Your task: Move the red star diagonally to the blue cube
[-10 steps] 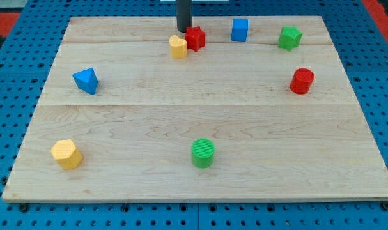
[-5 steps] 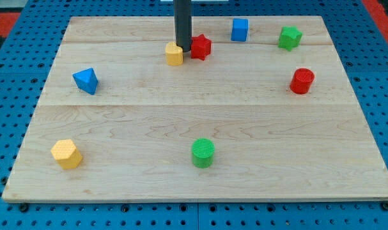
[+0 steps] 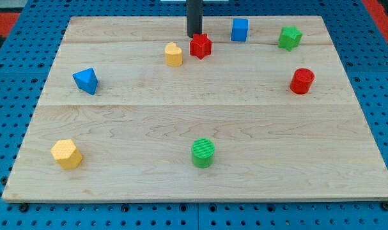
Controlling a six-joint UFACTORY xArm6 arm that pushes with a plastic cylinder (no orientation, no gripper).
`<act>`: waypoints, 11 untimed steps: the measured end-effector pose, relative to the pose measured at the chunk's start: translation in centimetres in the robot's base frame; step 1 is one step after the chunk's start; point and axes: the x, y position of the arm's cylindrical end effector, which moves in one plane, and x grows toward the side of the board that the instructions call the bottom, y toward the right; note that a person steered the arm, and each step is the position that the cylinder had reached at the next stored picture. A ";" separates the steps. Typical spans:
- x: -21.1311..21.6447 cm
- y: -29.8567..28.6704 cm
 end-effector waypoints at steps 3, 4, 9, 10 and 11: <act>6.5 1.0; 6.2 1.0; 2.5 -2.9; 4.0 -3.4; 5.5 -3.6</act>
